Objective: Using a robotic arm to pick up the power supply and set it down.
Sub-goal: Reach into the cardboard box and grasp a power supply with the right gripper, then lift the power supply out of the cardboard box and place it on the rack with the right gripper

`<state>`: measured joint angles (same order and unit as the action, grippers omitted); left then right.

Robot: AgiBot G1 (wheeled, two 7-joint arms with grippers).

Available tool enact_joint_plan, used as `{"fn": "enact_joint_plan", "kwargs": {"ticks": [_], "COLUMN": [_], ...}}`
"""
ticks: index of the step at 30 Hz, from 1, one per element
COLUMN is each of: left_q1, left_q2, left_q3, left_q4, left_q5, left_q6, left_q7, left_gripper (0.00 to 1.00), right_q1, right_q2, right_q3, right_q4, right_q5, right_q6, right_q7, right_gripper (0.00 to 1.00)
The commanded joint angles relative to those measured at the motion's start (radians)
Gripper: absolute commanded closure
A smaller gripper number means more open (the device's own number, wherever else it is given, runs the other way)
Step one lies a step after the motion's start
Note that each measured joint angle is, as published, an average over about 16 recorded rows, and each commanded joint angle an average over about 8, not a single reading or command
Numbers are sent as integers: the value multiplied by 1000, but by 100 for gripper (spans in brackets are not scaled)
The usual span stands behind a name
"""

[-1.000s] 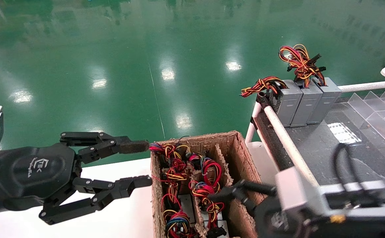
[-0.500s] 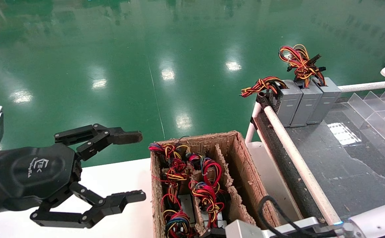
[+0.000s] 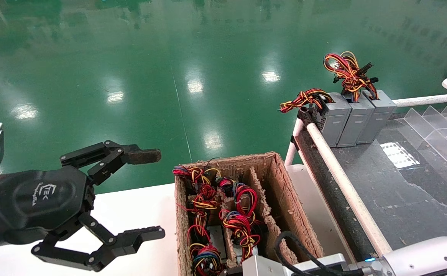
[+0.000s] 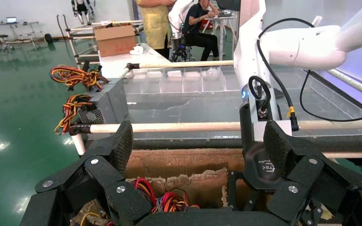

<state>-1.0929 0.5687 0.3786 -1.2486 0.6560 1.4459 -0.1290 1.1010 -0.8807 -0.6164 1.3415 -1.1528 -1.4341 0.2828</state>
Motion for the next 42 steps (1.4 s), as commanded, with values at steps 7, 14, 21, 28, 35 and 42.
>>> {"fn": "enact_joint_plan", "kwargs": {"ticks": [7,14,21,28,35,42], "left_q1": [0,0,0,0,0,0], "left_q2": [0,0,0,0,0,0], "left_q3": [0,0,0,0,0,0], "left_q4": [0,0,0,0,0,0], "left_q5": [0,0,0,0,0,0], "left_q6": [0,0,0,0,0,0], "left_q7": [0,0,0,0,0,0], "left_gripper": [0,0,0,0,0,0], "right_q1": [-13,-26,-39,-51,-50,-35], "right_q2": [-3,6,17,31,61,108], "right_q3": [-2,1,9,29,70,132], "right_q4": [1,0,0,-2,-1,-4], "right_q5": [-10,-12,0,43,126,235], "right_q6": [18,26,31,29,12,-9], "right_q7": [-6,-15,-20,-19,-20,-17], "right_gripper": [100,100,100,100,100,100]}}
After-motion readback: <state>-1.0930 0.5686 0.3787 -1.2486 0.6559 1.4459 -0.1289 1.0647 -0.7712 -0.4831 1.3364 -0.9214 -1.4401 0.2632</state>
